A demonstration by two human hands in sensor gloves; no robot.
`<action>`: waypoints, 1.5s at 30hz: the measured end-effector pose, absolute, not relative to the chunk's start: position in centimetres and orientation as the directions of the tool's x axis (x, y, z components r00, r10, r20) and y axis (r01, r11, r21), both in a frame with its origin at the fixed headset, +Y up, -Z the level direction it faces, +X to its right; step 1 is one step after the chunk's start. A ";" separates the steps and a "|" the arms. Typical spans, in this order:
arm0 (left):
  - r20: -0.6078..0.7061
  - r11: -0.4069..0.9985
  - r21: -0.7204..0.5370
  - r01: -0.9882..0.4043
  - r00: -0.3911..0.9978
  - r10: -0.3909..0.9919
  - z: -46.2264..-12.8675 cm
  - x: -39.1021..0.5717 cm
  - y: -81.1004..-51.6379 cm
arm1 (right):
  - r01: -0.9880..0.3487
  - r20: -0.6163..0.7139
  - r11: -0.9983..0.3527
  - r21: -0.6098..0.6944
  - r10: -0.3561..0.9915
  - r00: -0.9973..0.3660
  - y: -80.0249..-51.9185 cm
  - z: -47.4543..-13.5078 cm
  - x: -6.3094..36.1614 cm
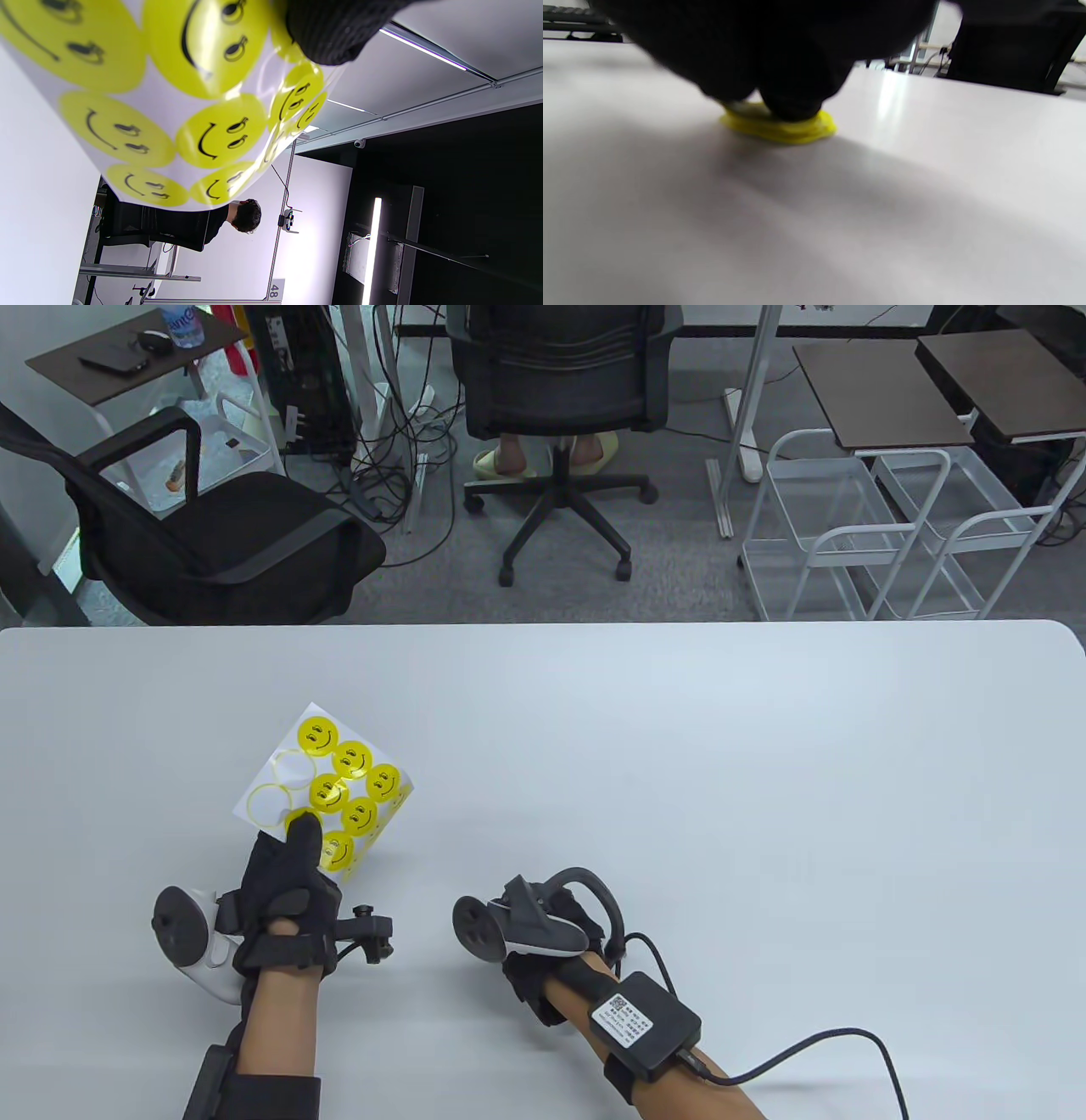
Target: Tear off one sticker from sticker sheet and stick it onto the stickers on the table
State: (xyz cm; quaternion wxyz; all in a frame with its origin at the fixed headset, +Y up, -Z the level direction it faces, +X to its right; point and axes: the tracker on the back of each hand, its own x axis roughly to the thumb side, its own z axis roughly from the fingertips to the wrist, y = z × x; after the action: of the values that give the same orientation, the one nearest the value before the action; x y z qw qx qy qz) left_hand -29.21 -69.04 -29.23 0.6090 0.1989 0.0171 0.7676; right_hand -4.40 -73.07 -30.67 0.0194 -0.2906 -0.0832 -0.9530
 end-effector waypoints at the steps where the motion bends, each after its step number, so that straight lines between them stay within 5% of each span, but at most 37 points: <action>1: 0.284 -0.256 0.267 -0.929 -0.178 0.942 -29.2 -29.2 -69.1 | 0.070 0.539 -0.974 0.215 0.059 -0.840 -73.0 -30.7 -4.2; 6: 0.277 -0.228 0.256 -0.940 -0.154 0.948 -29.3 -28.8 -69.0 | 0.024 0.512 -0.924 0.381 0.189 -0.838 -72.4 -30.7 -3.1; 8: 0.274 -0.214 0.252 -0.944 -0.143 0.951 -29.4 -28.7 -69.0 | -0.136 0.458 -0.898 0.418 0.338 -0.822 -71.1 -30.8 -1.6; 10: 0.268 -0.205 0.246 -0.947 -0.136 0.954 -29.5 -28.5 -69.1 | -0.354 0.427 -0.900 0.255 0.434 -0.794 -68.9 -30.6 0.6; 16: 0.252 -0.154 0.214 -0.965 -0.098 0.963 -29.7 -27.6 -69.1 | -0.529 0.449 -0.847 -0.061 0.450 -0.772 -63.4 -29.4 6.8; 22: 0.273 -0.093 0.221 -0.971 -0.030 0.962 -29.6 -27.3 -68.5 | -0.581 0.463 -0.790 -0.197 0.447 -0.765 -62.0 -28.8 10.8; 31: 0.200 -0.002 0.261 -0.965 0.052 0.979 -30.0 -27.7 -69.7 | -0.604 0.394 -0.753 -0.263 0.488 -0.779 -64.0 -28.4 14.4; 38: 0.059 -0.168 0.328 -0.930 -0.157 0.986 -30.7 -28.4 -71.0 | -0.609 0.376 -0.744 -0.276 0.499 -0.781 -64.1 -28.2 15.7; 45: -0.251 0.269 0.371 -0.889 0.183 0.951 -32.2 -32.9 -69.8 | -0.630 0.363 -0.733 -0.258 0.530 -0.766 -64.2 -28.4 16.2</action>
State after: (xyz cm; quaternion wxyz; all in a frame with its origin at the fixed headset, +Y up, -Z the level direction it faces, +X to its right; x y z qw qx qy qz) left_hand -32.85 -69.80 -32.18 0.7658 0.0706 0.2191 0.6005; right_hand 16.18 -64.17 -28.35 -0.3148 -0.1337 0.1857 -0.9212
